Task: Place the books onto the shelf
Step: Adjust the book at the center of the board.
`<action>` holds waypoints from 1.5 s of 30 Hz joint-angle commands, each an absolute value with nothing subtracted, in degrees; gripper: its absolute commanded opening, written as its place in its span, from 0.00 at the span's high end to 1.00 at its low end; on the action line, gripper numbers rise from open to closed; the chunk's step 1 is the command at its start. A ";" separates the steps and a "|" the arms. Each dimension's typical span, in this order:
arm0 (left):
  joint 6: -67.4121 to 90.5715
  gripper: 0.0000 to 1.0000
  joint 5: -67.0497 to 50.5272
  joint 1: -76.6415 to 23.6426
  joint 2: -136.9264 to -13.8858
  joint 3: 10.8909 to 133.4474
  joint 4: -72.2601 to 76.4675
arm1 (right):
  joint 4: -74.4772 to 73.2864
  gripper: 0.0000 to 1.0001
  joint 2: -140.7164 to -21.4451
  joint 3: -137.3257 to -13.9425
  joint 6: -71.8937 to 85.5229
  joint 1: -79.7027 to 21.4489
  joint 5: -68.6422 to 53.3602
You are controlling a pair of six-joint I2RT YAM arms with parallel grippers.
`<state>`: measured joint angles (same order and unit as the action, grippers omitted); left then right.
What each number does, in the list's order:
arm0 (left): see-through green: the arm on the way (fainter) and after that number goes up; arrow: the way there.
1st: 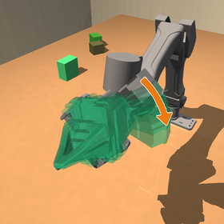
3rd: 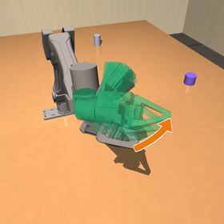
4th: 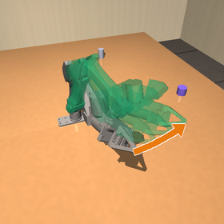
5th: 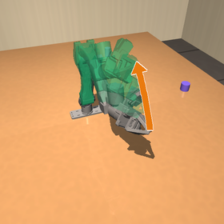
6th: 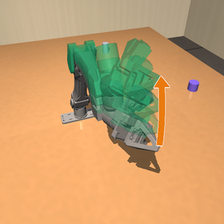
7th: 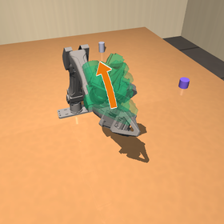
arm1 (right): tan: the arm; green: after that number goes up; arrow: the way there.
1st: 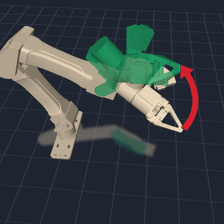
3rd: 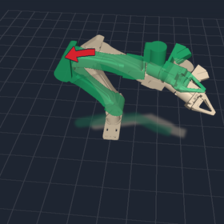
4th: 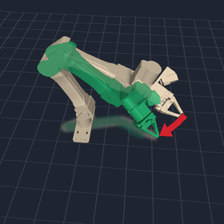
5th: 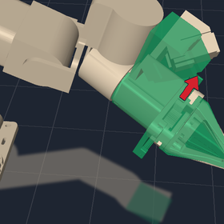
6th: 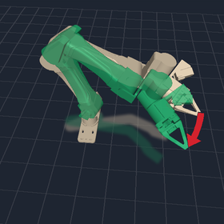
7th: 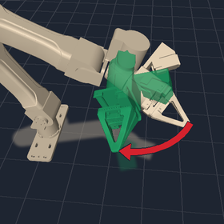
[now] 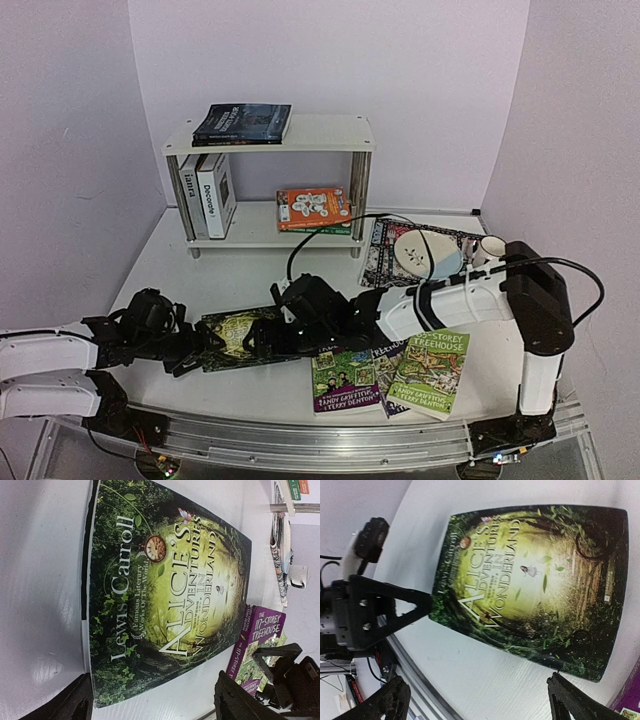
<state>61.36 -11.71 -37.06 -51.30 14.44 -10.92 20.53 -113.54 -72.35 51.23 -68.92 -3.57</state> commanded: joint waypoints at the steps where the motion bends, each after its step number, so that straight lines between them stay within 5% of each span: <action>1: 60.29 0.16 -13.68 -37.08 -52.78 14.90 -5.19 | 19.94 0.04 -107.85 -71.59 49.22 -69.15 -2.04; 21: 59.27 0.13 -7.63 -37.09 -49.59 17.33 -11.83 | 10.87 0.02 -110.03 -71.58 54.61 -69.71 7.95; 31: 59.53 0.12 -7.55 -37.09 -49.25 16.94 -12.94 | 8.30 0.15 -114.55 -74.65 56.16 -69.70 9.96; 36: 59.20 0.11 -7.82 -37.11 -50.05 17.05 -12.92 | 7.31 0.30 -115.79 -76.14 55.06 -69.57 12.27; 45: 59.15 0.11 -7.80 -37.09 -49.73 16.87 -12.93 | 4.69 0.33 -118.95 -79.61 53.67 -69.37 14.94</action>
<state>59.96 -8.37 -37.07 -49.89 14.68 -13.10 8.62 -117.13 -77.44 54.55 -69.47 11.49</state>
